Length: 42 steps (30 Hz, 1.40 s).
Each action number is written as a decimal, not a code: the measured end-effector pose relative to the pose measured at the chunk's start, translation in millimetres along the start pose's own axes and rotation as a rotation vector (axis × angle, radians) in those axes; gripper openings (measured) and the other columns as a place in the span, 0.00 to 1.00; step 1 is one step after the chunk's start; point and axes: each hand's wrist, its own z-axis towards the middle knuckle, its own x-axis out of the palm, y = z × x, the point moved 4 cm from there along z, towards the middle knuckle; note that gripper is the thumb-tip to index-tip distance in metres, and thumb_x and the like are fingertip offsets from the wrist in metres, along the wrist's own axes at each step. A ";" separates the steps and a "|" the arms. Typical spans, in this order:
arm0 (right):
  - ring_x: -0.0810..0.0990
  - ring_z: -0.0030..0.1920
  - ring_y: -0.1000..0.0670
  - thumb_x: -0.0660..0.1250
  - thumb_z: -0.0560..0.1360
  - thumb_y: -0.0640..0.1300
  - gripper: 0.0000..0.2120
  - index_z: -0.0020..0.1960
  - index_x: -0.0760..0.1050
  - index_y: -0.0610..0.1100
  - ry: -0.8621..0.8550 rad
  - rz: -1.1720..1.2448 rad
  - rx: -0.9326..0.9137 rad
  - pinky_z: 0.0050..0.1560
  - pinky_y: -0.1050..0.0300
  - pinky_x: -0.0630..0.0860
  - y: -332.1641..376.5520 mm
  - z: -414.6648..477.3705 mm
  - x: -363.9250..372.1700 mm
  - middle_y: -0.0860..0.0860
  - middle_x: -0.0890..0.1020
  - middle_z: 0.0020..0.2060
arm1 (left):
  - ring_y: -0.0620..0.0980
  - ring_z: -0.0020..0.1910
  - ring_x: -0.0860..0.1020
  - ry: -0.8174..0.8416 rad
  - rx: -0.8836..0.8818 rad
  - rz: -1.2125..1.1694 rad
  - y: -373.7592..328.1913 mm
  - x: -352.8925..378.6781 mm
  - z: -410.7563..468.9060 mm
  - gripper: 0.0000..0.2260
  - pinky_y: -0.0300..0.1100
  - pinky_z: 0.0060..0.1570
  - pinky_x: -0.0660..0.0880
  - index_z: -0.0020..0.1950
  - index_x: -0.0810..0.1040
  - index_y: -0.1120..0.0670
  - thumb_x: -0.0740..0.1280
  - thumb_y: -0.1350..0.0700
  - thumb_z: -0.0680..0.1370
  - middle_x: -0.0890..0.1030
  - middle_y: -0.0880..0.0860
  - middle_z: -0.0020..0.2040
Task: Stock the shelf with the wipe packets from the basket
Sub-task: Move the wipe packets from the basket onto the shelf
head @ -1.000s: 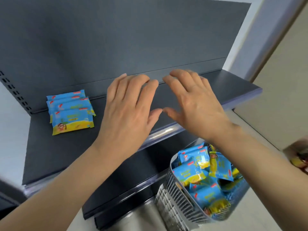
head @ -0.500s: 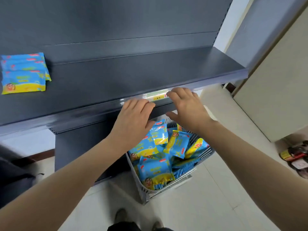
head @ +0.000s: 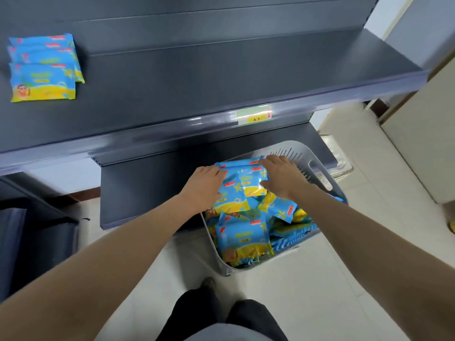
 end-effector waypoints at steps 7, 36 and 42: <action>0.65 0.65 0.40 0.66 0.74 0.47 0.32 0.73 0.56 0.48 0.009 0.064 -0.014 0.62 0.44 0.68 -5.9 13.5 22.0 0.44 0.65 0.67 | 0.55 0.59 0.74 0.129 -0.129 0.076 -4.1 29.4 15.9 0.30 0.47 0.60 0.69 0.73 0.56 0.60 0.65 0.53 0.76 0.73 0.57 0.63; 0.71 0.39 0.44 0.64 0.74 0.41 0.08 0.53 0.70 0.44 -0.480 0.525 -0.560 0.41 0.51 0.71 100.2 52.8 -211.2 0.50 0.73 0.38 | 0.52 0.39 0.75 -0.480 -0.596 -0.367 52.4 -182.8 -74.3 0.06 0.45 0.39 0.71 0.42 0.76 0.56 0.70 0.60 0.68 0.78 0.52 0.40; 0.72 0.42 0.47 0.65 0.74 0.39 0.06 0.50 0.70 0.46 -0.370 0.740 -0.537 0.42 0.55 0.71 186.0 98.6 -205.0 0.47 0.74 0.43 | 0.52 0.41 0.74 -0.497 -0.627 -0.317 126.9 -192.6 -122.9 0.05 0.40 0.42 0.65 0.43 0.77 0.57 0.70 0.62 0.69 0.77 0.50 0.41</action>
